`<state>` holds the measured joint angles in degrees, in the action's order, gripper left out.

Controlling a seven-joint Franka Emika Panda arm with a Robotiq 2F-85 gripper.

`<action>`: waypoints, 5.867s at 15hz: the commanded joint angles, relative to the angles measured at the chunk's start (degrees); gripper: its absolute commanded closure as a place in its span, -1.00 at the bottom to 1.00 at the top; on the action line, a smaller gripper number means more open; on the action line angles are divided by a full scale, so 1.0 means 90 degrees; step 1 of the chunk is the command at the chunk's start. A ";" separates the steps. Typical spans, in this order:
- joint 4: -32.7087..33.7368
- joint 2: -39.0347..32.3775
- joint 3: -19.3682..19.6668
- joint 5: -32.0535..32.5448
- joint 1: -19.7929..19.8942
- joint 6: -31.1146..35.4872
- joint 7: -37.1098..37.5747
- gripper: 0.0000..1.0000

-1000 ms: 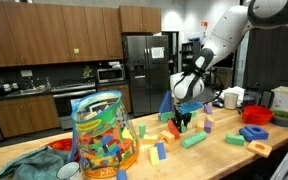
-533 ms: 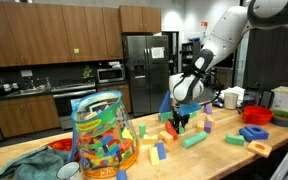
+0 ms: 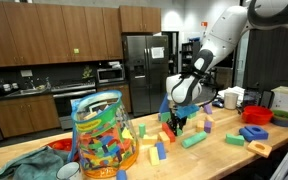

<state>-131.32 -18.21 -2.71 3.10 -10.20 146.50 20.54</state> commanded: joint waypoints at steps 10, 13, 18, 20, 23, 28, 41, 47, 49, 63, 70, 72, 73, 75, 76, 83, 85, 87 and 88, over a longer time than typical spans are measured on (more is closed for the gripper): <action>0.0106 -0.0008 0.0230 0.0448 -0.0549 0.0269 0.0924 0.70; 0.0198 -0.0020 0.0387 0.0341 -0.0431 0.0243 0.1118 0.70; 0.0268 -0.0089 0.0499 0.0194 -0.0338 0.0181 0.1377 0.70; 0.0275 -0.0125 0.0531 0.0186 -0.0350 0.0140 0.1506 0.70; 0.0272 -0.0174 0.0575 0.0214 -0.0351 0.0059 0.1697 0.70; 0.0386 -0.0192 0.0713 0.0464 -0.0435 -0.0405 0.2184 0.70; 0.1194 -0.0437 0.0553 0.0938 -0.0414 -0.1995 0.2667 0.70; 0.1518 -0.0654 0.0485 0.0914 -0.0446 -0.2300 0.2638 0.70; 0.1573 -0.0685 0.0497 0.0941 -0.0465 -0.2320 0.2672 0.70; 0.1538 -0.0730 0.0528 0.0986 -0.0506 -0.1986 0.2978 0.70; 0.1495 -0.0745 0.0545 0.0999 -0.0517 -0.1599 0.3159 0.70; 0.1484 -0.0763 0.0552 0.0990 -0.0520 -0.1465 0.3208 0.70; 0.1476 -0.0772 0.0558 0.0990 -0.0524 -0.1387 0.3230 0.70; 0.1452 -0.0772 0.0561 0.0964 -0.0520 -0.1290 0.3262 0.70; 0.1446 -0.0777 0.0563 0.0955 -0.0521 -0.1235 0.3284 0.70; 0.1379 -0.0757 0.0565 0.0917 -0.0520 -0.1175 0.3490 -0.63; 0.1363 -0.0749 0.0558 0.0896 -0.0519 -0.1168 0.3567 -0.90; 0.1338 -0.0740 0.0527 0.0846 -0.0492 -0.1145 0.3568 -1.00; 0.1320 -0.0734 0.0514 0.0837 -0.0483 -0.1142 0.3554 -1.00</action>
<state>-118.24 -25.47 1.84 10.81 -14.44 135.22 51.69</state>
